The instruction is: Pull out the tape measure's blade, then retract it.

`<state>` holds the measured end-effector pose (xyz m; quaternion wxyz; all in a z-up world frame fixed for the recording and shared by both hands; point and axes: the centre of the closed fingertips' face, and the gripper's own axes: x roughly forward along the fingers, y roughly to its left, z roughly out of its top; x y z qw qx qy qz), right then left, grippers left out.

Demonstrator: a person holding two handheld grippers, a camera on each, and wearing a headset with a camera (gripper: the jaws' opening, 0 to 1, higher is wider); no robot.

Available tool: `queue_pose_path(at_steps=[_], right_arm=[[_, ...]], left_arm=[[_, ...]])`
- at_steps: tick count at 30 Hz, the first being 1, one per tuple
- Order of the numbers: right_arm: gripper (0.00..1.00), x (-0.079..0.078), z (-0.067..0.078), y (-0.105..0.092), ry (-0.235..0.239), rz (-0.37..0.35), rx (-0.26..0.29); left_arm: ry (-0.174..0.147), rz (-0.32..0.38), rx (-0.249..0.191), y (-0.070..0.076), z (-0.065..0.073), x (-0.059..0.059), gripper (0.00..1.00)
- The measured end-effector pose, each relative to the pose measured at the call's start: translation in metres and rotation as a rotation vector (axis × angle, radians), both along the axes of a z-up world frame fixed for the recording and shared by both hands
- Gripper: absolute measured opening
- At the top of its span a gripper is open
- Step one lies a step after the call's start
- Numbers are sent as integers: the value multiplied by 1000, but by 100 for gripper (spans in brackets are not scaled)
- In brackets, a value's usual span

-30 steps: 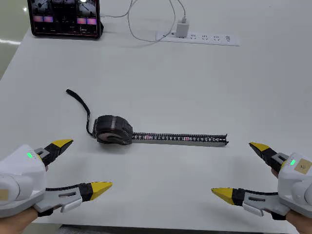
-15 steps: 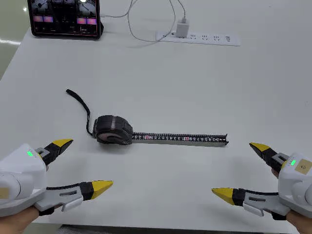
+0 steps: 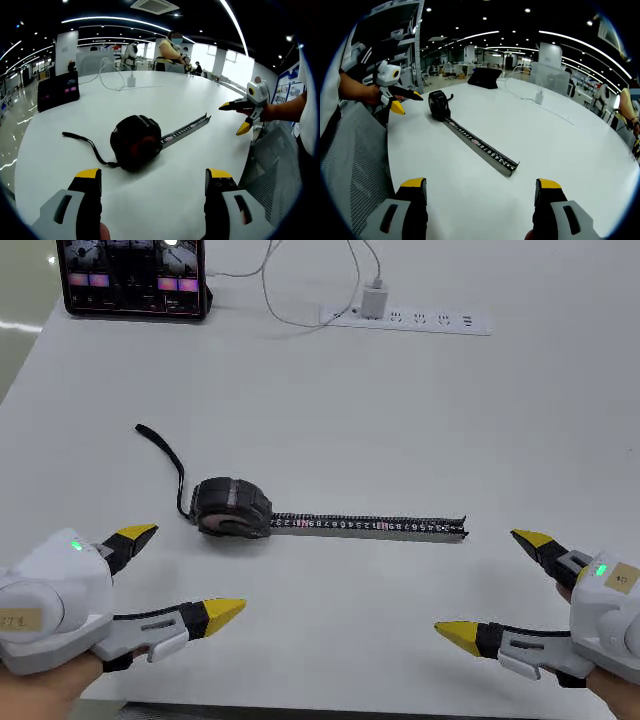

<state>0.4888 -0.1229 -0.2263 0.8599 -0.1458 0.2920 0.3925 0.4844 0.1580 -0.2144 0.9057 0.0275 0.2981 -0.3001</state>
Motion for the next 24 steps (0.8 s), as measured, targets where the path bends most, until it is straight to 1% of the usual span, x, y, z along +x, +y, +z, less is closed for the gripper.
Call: queue_pose_path(at_steps=[6,10,13,17,22,24], right_arm=[[88,0,0,0,2,0,-2],[88,0,0,0,2,0,-1],[88,1,1,1,4,-6,12],[88,3,1,1,4,0,11],[86,6,1,1,8,13,5],[86,7,0,1,13,22,2]], left_arm=[[1,8,-12,-4,1,3,83],[0,10,-11,-4,1,4,82],[-2,13,-8,-3,1,5,82],[-2,24,-6,-4,2,9,82],[-2,35,-13,-8,2,16,82],[-1,38,-8,-10,2,19,82]])
